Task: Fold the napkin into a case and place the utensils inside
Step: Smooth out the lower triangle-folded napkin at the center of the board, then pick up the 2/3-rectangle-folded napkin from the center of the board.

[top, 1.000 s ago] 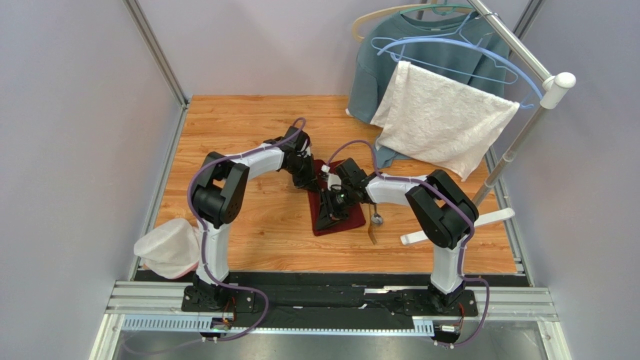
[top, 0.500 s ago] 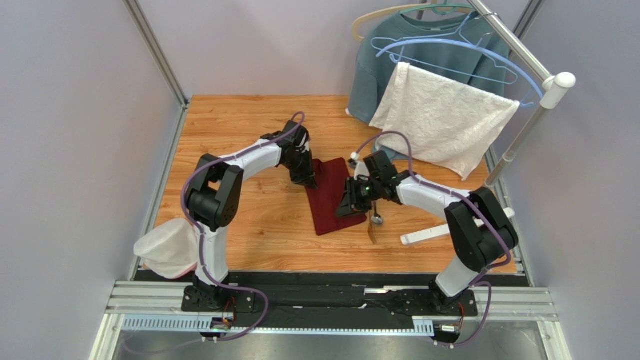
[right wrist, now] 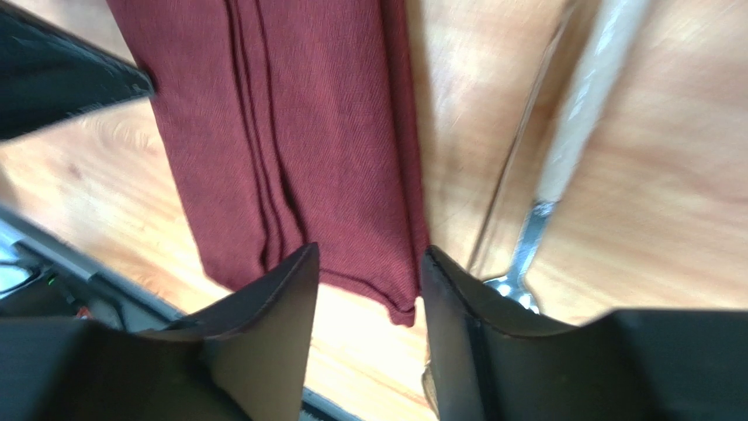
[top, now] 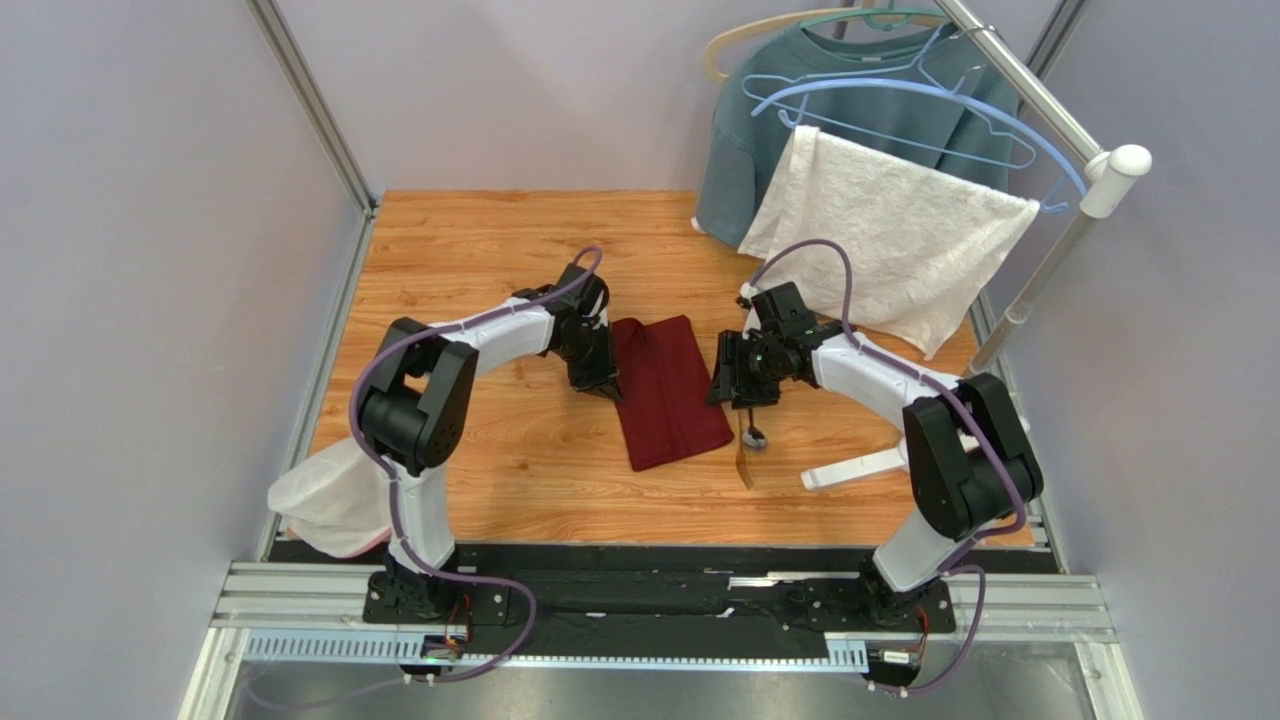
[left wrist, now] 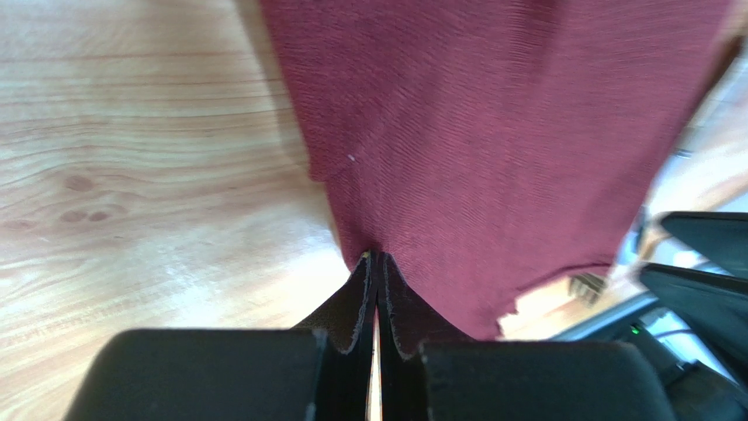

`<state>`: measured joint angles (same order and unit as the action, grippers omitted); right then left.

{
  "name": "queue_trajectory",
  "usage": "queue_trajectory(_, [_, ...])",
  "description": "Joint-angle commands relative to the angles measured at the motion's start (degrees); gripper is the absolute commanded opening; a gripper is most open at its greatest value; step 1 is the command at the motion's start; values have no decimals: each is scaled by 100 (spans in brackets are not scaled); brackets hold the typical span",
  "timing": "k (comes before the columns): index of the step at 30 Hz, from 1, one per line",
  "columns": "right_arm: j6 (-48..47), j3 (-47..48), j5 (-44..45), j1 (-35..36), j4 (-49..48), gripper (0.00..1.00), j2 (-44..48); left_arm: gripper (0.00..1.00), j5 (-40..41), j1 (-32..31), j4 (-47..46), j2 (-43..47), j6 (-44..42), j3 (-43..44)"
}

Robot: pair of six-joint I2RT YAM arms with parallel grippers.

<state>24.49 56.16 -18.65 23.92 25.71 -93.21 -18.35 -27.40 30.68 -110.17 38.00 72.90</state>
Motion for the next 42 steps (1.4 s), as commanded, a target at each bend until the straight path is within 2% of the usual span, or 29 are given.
queue_trajectory(1, [-278, 501, 468, -2, 83, 54, -171, 5, 304, -116, -9, 258, -126, 31])
queue_trajectory(4, [-287, 641, 424, -2, -5, 55, -443, 7, 481, -292, 96, 575, -91, 136])
queue_trajectory(8, [-278, 607, 363, 16, -162, 57, -690, 16, 481, -494, 97, 707, 137, 460])
queue_trajectory(13, [-287, 343, 380, 7, -286, 60, -567, 18, 43, -539, 0, 102, 331, 1076])
queue_trajectory(16, [-287, 133, 345, 7, -417, 61, -444, 27, -124, -539, -184, -320, 489, 1654])
queue_trajectory(19, [-191, -123, 213, 7, -663, 61, -347, 31, 58, -565, 68, -742, 770, 2095])
queue_trajectory(23, [-102, -211, -85, 7, -875, 59, -364, 30, 262, -574, 386, -1024, 1174, 2465])
queue_trajectory(28, [73, -307, -542, 112, -1278, 51, -531, 27, 735, -618, 387, -708, 1052, 1940])
queue_trajectory(31, [406, -456, -814, 288, -1638, 47, -540, 29, 1068, -670, 360, -234, 658, 1545])
queue_trajectory(36, [1336, -668, -1420, 578, -2263, 39, -453, 33, 1737, -828, 246, 1031, -134, 727])
queue_trajectory(37, [1470, -711, -1491, 692, -2507, 38, -435, 35, 1825, -889, 72, 1250, -196, 325])
queue_trajectory(39, [1724, -764, -1606, 806, -2701, 38, -391, 38, 1826, -969, -166, 1883, -363, -90])
queue_trajectory(42, [1560, -738, -1423, 711, -2319, 47, -137, 47, 2185, -1241, -527, 2517, -556, -759])
